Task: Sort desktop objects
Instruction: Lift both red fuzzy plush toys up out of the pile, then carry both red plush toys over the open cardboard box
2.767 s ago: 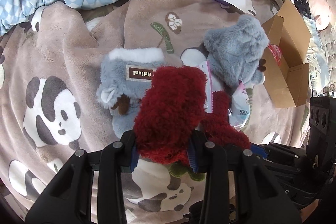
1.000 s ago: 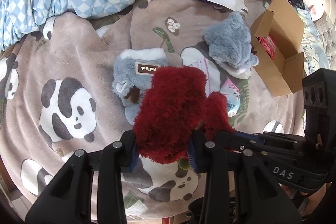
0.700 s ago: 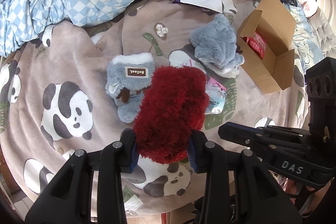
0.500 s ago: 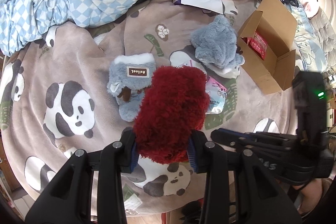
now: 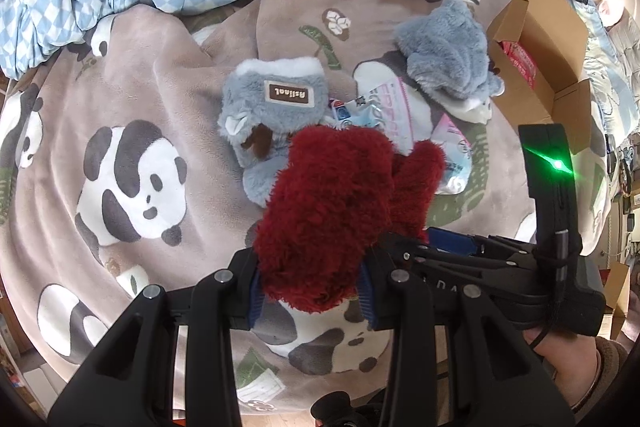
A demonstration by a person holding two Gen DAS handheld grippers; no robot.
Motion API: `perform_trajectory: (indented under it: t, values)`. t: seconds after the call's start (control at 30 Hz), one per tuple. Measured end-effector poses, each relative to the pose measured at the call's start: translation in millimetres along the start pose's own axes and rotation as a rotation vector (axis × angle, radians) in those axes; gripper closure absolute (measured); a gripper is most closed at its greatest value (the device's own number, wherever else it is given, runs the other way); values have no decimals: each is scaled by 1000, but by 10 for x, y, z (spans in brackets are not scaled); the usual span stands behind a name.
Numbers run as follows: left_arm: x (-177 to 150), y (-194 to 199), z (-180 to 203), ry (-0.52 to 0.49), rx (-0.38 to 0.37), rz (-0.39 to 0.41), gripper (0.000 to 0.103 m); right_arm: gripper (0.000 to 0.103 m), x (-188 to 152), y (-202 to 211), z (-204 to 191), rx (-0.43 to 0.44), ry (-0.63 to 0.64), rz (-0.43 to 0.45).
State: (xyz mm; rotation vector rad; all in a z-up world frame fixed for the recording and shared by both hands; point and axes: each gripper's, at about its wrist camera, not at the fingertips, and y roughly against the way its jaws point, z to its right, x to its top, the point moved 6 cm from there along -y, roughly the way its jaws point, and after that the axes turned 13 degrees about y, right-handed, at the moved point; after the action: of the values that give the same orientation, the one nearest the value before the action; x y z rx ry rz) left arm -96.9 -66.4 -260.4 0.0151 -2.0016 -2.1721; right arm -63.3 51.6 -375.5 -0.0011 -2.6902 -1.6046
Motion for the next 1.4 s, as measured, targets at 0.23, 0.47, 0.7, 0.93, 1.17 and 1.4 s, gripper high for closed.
perform_trajectory:
  t: [0.23, 0.47, 0.7, 0.93, 1.17, 1.4]
  values:
    - [68, -102, -156, 17, 9, -1, 68, 50, 78, -285, -12, -12, 12, -25]
    - [83, -144, -260, 31, 25, -5, 68, 88, 99, -249, -80, 11, 64, -4]
    - [62, -13, -300, 39, 18, -11, 68, 90, 157, 189, -195, 66, 69, 66]
    - [68, 221, -242, 13, 23, 5, 68, 89, 164, 567, -373, 126, 92, 91]
    - [54, 518, -82, -27, 27, 26, 68, 90, 101, 947, -524, 154, 117, 116]
    - [-45, 811, 210, -92, 39, 44, 68, 90, 70, 1440, -607, 152, 154, 166]
